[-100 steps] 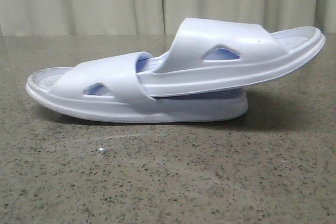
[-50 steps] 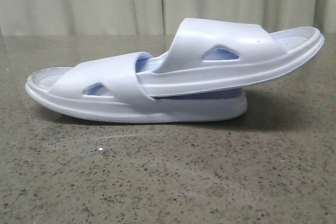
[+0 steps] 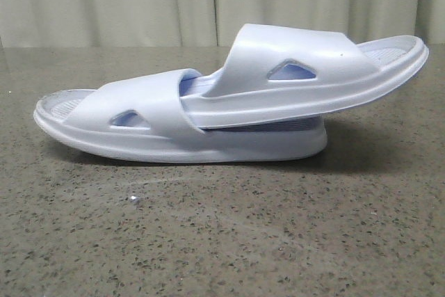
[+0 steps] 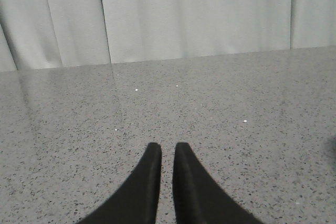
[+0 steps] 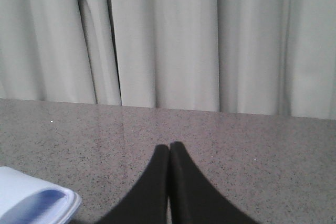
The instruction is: Insert blue slippers together front up
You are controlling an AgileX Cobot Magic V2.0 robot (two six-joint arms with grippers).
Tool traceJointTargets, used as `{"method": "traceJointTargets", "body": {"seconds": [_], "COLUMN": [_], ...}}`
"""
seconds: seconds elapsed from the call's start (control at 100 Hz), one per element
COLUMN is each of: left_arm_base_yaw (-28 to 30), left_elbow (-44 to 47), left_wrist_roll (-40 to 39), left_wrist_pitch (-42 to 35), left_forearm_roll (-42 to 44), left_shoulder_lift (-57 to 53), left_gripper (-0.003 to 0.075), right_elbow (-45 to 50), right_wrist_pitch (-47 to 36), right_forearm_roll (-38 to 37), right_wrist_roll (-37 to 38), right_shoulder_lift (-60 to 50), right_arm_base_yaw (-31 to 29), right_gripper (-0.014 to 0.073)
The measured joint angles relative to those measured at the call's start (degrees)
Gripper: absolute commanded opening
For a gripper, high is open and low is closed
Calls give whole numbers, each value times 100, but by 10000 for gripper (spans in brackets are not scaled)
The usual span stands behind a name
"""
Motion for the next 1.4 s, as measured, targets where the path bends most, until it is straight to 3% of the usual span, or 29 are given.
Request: {"method": "traceJointTargets", "body": {"seconds": [0.32,0.72,1.4], "left_arm_base_yaw": [0,0,0], "left_elbow": [0,0,0], "left_wrist_roll": [0,0,0], "left_wrist_pitch": [0,0,0], "left_forearm_roll": [0,0,0], "left_shoulder_lift": [0,0,0], "left_gripper": [16,16,16], "right_elbow": [886,1883,1895], "right_wrist_pitch": [-498,-498,-498], "right_forearm_roll": [-433,-399,-381], "right_wrist_roll": [477,582,604], "right_shoulder_lift": [-92,-1402,-1425], "right_arm_base_yaw": [-127,-384,-384], "right_gripper": [-107,-107,-107]}}
